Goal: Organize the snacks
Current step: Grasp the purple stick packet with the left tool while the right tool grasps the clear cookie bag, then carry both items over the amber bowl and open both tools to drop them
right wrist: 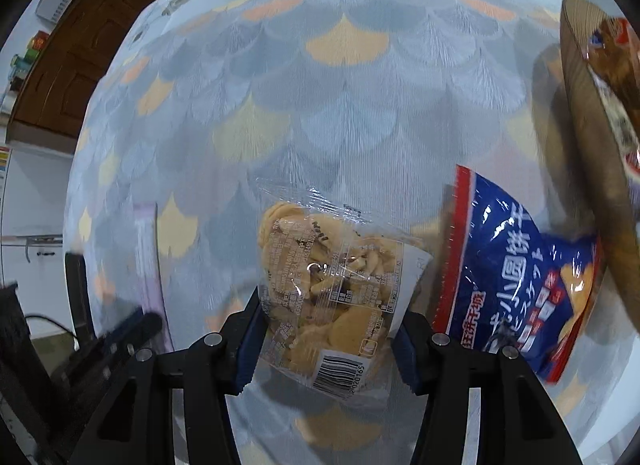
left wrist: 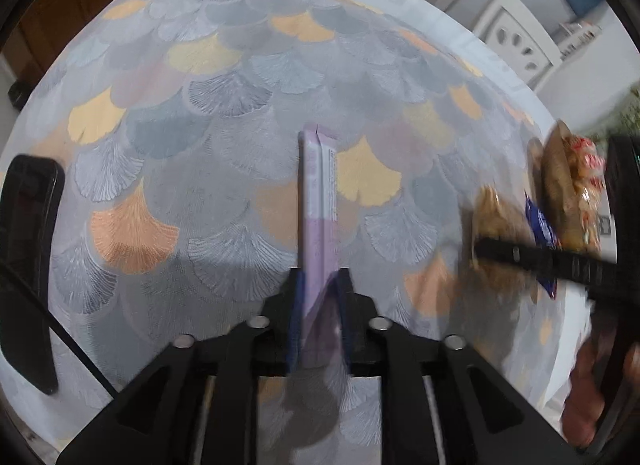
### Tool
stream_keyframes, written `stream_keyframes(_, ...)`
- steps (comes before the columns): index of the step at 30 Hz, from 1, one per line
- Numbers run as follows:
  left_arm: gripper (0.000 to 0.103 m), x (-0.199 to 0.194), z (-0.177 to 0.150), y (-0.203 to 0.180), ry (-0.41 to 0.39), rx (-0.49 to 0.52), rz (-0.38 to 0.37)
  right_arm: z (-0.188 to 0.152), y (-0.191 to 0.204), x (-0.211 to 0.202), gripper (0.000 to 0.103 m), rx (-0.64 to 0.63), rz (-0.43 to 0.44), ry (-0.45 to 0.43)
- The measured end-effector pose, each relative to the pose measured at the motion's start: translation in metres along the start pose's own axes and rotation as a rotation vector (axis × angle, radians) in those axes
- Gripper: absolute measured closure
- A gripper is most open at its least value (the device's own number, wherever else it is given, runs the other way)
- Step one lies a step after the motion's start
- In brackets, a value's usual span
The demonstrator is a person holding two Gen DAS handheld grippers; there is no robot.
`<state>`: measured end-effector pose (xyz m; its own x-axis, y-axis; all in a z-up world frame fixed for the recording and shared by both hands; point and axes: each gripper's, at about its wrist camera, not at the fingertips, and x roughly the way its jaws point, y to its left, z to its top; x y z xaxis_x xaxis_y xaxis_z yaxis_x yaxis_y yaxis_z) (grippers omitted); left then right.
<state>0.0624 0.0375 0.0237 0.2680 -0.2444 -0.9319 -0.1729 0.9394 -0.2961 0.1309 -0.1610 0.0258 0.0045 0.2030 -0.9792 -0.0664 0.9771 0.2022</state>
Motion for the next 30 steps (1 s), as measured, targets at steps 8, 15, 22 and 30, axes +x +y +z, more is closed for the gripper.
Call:
stream_keyframes(8, 0.087, 0.009, 0.014, -0.018, -0.013, 0.034, 0.089, -0.029, -0.009, -0.007, 0.049, -0.007, 0.003, -0.001)
stream_keyframes(15, 0.088, 0.000, 0.005, -0.020, -0.031, 0.057, 0.054, -0.037, -0.021, -0.030, 0.049, -0.012, 0.034, -0.013)
stream_keyframes(22, 0.088, -0.029, 0.004, -0.043, -0.083, 0.113, -0.016, -0.040, -0.024, -0.060, 0.049, -0.020, 0.074, -0.054)
stream_keyframes(30, 0.088, -0.063, 0.021, -0.090, -0.156, 0.202, -0.067, -0.046, -0.038, -0.104, 0.049, 0.013, 0.139, -0.129)
